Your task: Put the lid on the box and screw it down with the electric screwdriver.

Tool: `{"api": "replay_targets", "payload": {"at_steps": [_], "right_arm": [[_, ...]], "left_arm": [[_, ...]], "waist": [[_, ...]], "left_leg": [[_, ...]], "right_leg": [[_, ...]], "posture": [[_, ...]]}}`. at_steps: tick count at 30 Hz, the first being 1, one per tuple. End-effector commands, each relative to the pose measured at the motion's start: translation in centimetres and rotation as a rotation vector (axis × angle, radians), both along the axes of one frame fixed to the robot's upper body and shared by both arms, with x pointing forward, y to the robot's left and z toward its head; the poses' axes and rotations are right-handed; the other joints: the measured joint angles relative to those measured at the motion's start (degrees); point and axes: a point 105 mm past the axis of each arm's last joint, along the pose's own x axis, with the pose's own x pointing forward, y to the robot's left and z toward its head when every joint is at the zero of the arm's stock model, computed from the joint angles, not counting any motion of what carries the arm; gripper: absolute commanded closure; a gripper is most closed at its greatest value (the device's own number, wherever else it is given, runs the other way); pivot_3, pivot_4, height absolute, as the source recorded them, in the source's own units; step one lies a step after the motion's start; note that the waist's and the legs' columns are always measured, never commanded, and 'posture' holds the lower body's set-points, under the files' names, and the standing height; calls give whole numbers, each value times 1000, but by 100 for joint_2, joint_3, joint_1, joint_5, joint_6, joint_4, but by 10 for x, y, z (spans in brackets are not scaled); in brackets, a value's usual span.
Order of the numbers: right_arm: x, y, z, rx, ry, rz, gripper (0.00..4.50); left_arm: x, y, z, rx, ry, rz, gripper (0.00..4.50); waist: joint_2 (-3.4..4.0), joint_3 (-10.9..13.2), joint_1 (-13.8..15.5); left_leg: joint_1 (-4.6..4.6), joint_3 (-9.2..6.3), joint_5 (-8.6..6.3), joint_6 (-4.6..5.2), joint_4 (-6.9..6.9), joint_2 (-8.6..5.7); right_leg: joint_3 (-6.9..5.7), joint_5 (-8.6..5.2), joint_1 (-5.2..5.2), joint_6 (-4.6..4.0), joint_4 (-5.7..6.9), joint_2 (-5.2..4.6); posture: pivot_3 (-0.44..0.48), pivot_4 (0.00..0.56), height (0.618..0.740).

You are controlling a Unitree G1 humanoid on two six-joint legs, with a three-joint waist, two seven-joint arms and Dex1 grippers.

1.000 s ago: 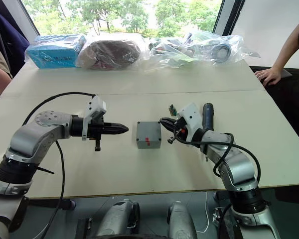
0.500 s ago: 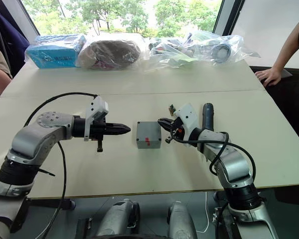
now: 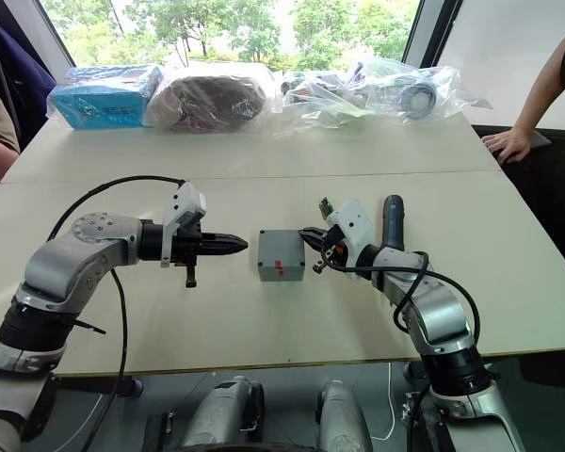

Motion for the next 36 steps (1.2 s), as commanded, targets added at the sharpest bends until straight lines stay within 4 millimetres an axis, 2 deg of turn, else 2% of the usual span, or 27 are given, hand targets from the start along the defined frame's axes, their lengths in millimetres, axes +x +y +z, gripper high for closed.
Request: {"api": "replay_targets", "payload": {"at_steps": [1, 2, 3, 4, 10, 13, 19, 23, 24, 25, 26, 27, 30, 34, 36], "right_arm": [[2, 4, 8, 4, -37, 14, 4474], [3, 4, 8, 0, -39, 12, 4474], [4, 5, 8, -1, -39, 13, 3856], [4, 5, 8, -5, -39, 16, 3682], [3, 7, 17, 24, -46, 11, 1408], [-1, 7, 23, 44, -44, 5, 1408], [0, -4, 50, 119, -101, -79, 1408], [-4, -25, 75, 181, -108, -153, 1408], [-4, -31, 79, 192, -99, -171, 770], [-4, -40, 87, 202, -97, -205, 662], [-1, -56, 94, 200, -47, -273, 209], [0, -67, 98, 198, -9, -317, 30], [-5, -84, 89, 133, 246, -363, 30], [0, -127, 108, -62, 295, -518, 30], [5, -141, 106, -75, 362, -567, 30]], "left_arm": [[-1, -3, 13, -28, -45, -19, 4500], [-1, -4, 14, -29, -47, -21, 4500], [-1, -4, 15, -30, -48, -22, 4500], [0, -4, 16, -31, -50, -22, 4500], [-3, -6, 21, -40, -62, -33, 4500], [-7, -10, 28, -69, -66, -52, 4500], [-7, -19, 39, -118, -87, -54, 4500], [-11, -25, 39, -112, -75, -95, 4500], [-11, -26, 39, -112, -65, -106, 4500], [-12, -25, 39, -111, -53, -118, 4500], [-13, -24, 40, -98, -51, -139, 4500], [-14, -23, 41, -88, -52, -153, 4500], [-17, -21, 40, -56, -62, -177, 4500], [-22, -16, 41, -16, -79, -214, 4500], [-22, -16, 40, -9, -84, -223, 4500]], "waist": [[0, 0, -2], [0, 0, -2], [0, 0, -2], [0, 0, -2], [0, 0, -4], [0, 0, -1], [0, 0, 3], [0, 0, 11], [0, 0, 9], [0, 0, 5], [1, 0, 4], [2, 1, 2], [11, 7, 5], [29, 18, 5], [31, 19, -3]], "left_leg": [[0, 0, 0, 0, 0, 0], [0, 0, 0, 0, 0, 0], [0, 0, 0, 0, 0, 0], [0, 0, 0, 0, 0, 0], [0, 0, 0, 0, 0, 0], [0, -1, 0, 0, 0, 0], [0, -1, 0, 0, 0, 0], [0, -2, 0, 0, 0, 0], [0, -2, 0, 0, 0, 0], [0, -1, 0, 0, 0, 0], [0, -1, 0, 0, 0, 0], [0, 0, 0, 0, 0, 0], [0, 1, 0, 0, 1, 0], [-2, 0, -1, 1, -5, 1], [-7, 8, -1, 1, -6, -4]], "right_leg": [[0, 0, 0, 0, 0, 0], [0, 0, 0, 0, 0, 0], [0, 0, 0, 0, 0, 0], [0, 0, 0, 0, 0, 0], [0, 0, 0, 0, 0, 0], [0, 1, 0, 1, 1, 0], [0, 1, 1, 1, 1, 0], [0, 2, 1, 4, 2, 0], [0, 2, 2, 4, 1, 0], [0, 2, 2, 3, 1, 0], [0, 1, 2, 1, 1, 0], [1, 1, 1, 1, 1, -1], [1, 1, -2, -2, 3, -4], [-3, -1, -7, -5, 1, -8], [1, -1, -13, -6, -3, -15]], "posture": [[0, 150, 740], [0, 150, 740], [0, 150, 740], [0, 150, 740], [0, 150, 740], [0, 150, 740], [0, 150, 740], [0, 150, 740], [0, 150, 740], [0, 150, 740], [0, 150, 740], [0, 150, 740], [0, 150, 740], [0, 150, 740], [0, 150, 740]]}}
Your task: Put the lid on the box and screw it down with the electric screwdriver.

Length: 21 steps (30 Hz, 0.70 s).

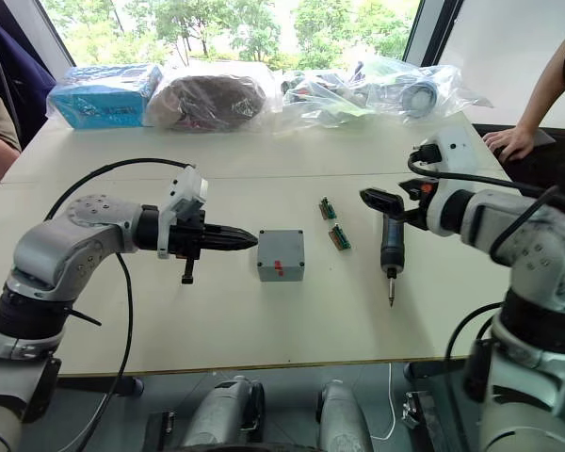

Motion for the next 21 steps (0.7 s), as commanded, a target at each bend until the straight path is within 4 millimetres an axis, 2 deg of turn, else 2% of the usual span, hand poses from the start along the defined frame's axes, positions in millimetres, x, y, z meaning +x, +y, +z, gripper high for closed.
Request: {"api": "replay_targets", "payload": {"at_steps": [1, 3, 5, 8, 11, 21], "right_arm": [[8, -24, 1, -26, 96, -91, 30], [6, -31, -15, -56, 197, -98, 30], [4, -30, -21, -72, 250, -76, 30], [11, -31, -34, -37, 347, -89, 30], [15, -18, -40, 13, 441, -27, 30], [28, 0, -65, -14, 594, -23, 30]], "left_arm": [[-4, -3, 7, 12, -63, -42, 4500], [-2, -5, 7, 4, -67, -32, 4500], [0, -6, 6, -1, -71, -22, 4500], [2, 0, 3, 2, -69, 17, 4500], [7, 9, -1, 17, -68, 62, 4500], [7, 16, -10, 20, -66, 119, 4500]], "waist": [[0, 0, -17], [-6, -1, -35], [-3, 0, -36], [0, 2, -61], [1, 3, -120], [0, 4, -131]], "left_leg": [[0, 0, -1, 1, 1, 0], [0, 1, -2, 3, 1, 2], [-2, 1, -2, 3, 0, 2], [-10, 4, -2, 5, 0, 2], [-11, 5, -1, 5, 2, 2], [-24, 4, -2, 6, 4, 2]], "right_leg": [[0, 0, 2, 0, -3, 0], [0, 0, 4, 0, -8, 1], [1, 0, 2, 0, -9, 1], [4, 1, -6, 2, -6, 3], [4, 1, -7, 3, -4, 4], [4, 4, -18, 7, 0, 8]], "posture": [[0, 150, 740], [0, 150, 740], [0, 150, 740], [0, 150, 740], [0, 150, 740], [0, 150, 740]]}}
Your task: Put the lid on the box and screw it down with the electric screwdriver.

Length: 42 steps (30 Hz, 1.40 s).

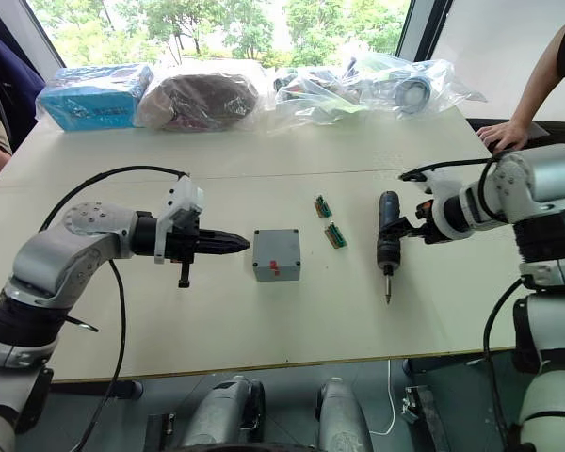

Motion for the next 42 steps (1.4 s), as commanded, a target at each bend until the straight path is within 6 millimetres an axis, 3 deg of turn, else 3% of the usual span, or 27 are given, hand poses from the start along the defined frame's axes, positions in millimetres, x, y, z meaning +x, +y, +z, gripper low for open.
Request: {"api": "replay_targets", "payload": {"at_steps": [1, 10, 13, 19, 20, 23, 26, 28, 29, 31, 32, 34, 36, 38, 42], "right_arm": [[6, 5, 3, -14, 8, 5, 30], [10, 9, -28, -92, 90, 44, 30], [10, 2, -38, -128, 112, 44, 689], [12, -8, -41, -146, 123, 22, 2692], [12, -9, -39, -142, 118, 15, 2694], [21, -15, -22, -134, 48, -18, 2694], [43, -18, 23, -66, -143, -78, 2694], [54, -9, 60, 32, -313, -58, 2694], [63, 3, 98, 102, -554, -11, 2694], [58, 14, 151, 206, -903, 13, 2694], [52, 17, 165, 246, -1014, 7, 2694], [33, 33, 175, 302, -1164, 29, 2694], [-4, 72, 181, 520, -1310, 160, 2694], [-35, 101, 171, 612, -1386, 279, 2694], [-46, 125, 141, 588, -1413, 281, 2694]], "left_arm": [[-2, 5, 9, -7, -53, 23, 4500], [-7, 0, 9, -26, -51, 28, 4500], [-8, -2, 9, -33, -50, 31, 4500], [-8, -2, 7, -37, -47, 42, 4500], [-8, -3, 7, -37, -48, 43, 4500], [-5, -4, 8, -40, -52, 46, 4500], [-1, -4, 8, -40, -57, 48, 4500], [1, -1, 9, -40, -59, 55, 4500], [3, 0, 11, -41, -60, 58, 4500], [6, 4, 14, -48, -55, 63, 4500], [7, 6, 15, -52, -51, 65, 4500], [7, 7, 18, -53, -40, 56, 4500], [9, 3, 20, -53, -33, 41, 4500], [12, -2, 22, -66, -28, 44, 4500], [15, -10, 21, -70, -14, 41, 4500]], "waist": [[0, 0, 3], [-7, -5, -2], [-35, -22, -8], [-51, -33, -7], [-53, -34, -7], [-55, -36, 8], [-42, -27, 11], [-1, -3, 12], [4, 1, 8], [21, 15, -17], [26, 17, -29], [28, 18, -7], [20, 13, 10], [20, 12, 28], [24, 15, 11]], "left_leg": [[-1, 0, 0, 0, 0, 0], [-53, -4, 2, 0, 20, -2], [-48, -5, 2, 0, 23, -2], [-44, -7, 3, -1, 25, -1], [-44, -7, 3, -1, 25, -1], [-44, -8, 3, -2, 26, -1], [-47, -6, 5, -4, 28, -4], [-59, -2, 8, -6, 29, -8], [-64, 1, 8, -6, 27, -9], [-65, 2, 8, -6, 16, -10], [-69, 11, 9, -7, 14, -8], [-68, 8, 11, -11, -1, -1], [-69, -4, 30, -44, -6, 11], [-66, -9, 28, -40, -8, 20], [-65, -6, 15, -17, 15, 1]], "right_leg": [[0, 2, -2, 3, 2, 0], [-1, 24, -54, 41, 24, 3], [-1, 24, -46, 41, 21, 4], [-1, 24, -41, 40, 21, 5], [-1, 24, -41, 40, 22, 6], [-1, 24, -38, 40, 22, 5], [0, 28, -38, 34, 17, 4], [5, 33, -54, 41, 17, 2], [7, 38, -62, 50, 19, 2], [4, 40, -66, 54, 16, 9], [8, 40, -79, 54, 17, 14], [9, 36, -84, 52, 19, 28], [-2, 32, -77, 45, 26, 47], [-6, 31, -65, 43, 15, 54], [5, 43, -62, 60, 16, 20]], "posture": [[0, 150, 740], [0, 150, 740], [0, 150, 740], [0, 150, 740], [0, 150, 740], [0, 150, 740], [0, 150, 740], [0, 150, 740], [0, 150, 740], [0, 150, 740], [0, 150, 740], [0, 150, 740], [0, 150, 740], [0, 150, 740], [0, 150, 740]]}}
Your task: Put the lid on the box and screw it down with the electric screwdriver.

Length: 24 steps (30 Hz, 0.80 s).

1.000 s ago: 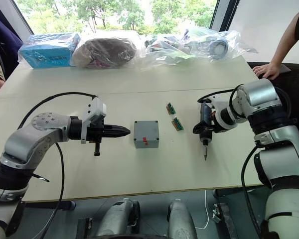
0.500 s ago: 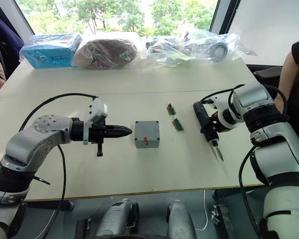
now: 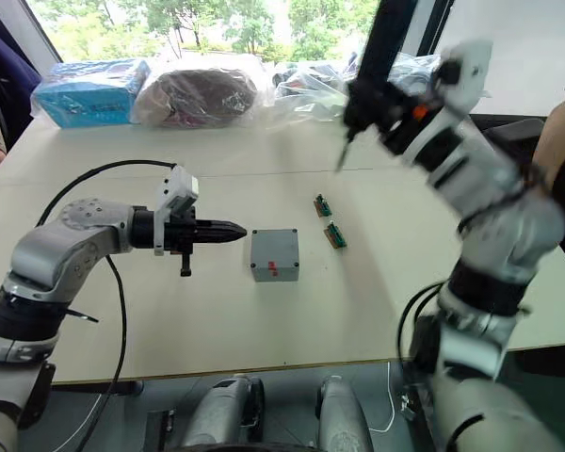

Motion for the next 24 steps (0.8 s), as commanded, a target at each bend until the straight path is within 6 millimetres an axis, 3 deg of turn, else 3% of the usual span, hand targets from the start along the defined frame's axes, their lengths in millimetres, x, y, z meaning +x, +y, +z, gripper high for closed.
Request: {"api": "replay_targets", "payload": {"at_steps": [1, 12, 24], "right_arm": [[-14, 7, 15, 38, -166, -63, 2694], [-6, 30, -26, -37, -196, -115, 2694], [4, 36, -47, -68, -196, -146, 2694]], "left_arm": [[0, -4, 4, 3, -16, -13, 4500], [6, -18, -11, 99, -75, -48, 4500], [14, -23, -33, 186, -114, -53, 4500]], "waist": [[0, 0, -1], [-1, 0, -13], [-1, 0, -2]], "left_leg": [[1, 0, 0, 1, 5, -2], [7, -2, 8, 3, 7, -8], [7, -3, 8, 2, 8, -8]], "right_leg": [[1, 4, 4, 0, -3, -2], [2, 9, 4, -5, 6, 9], [2, 9, 4, -5, 7, 9]], "posture": [[0, 150, 740], [0, 150, 740], [0, 150, 740]]}}
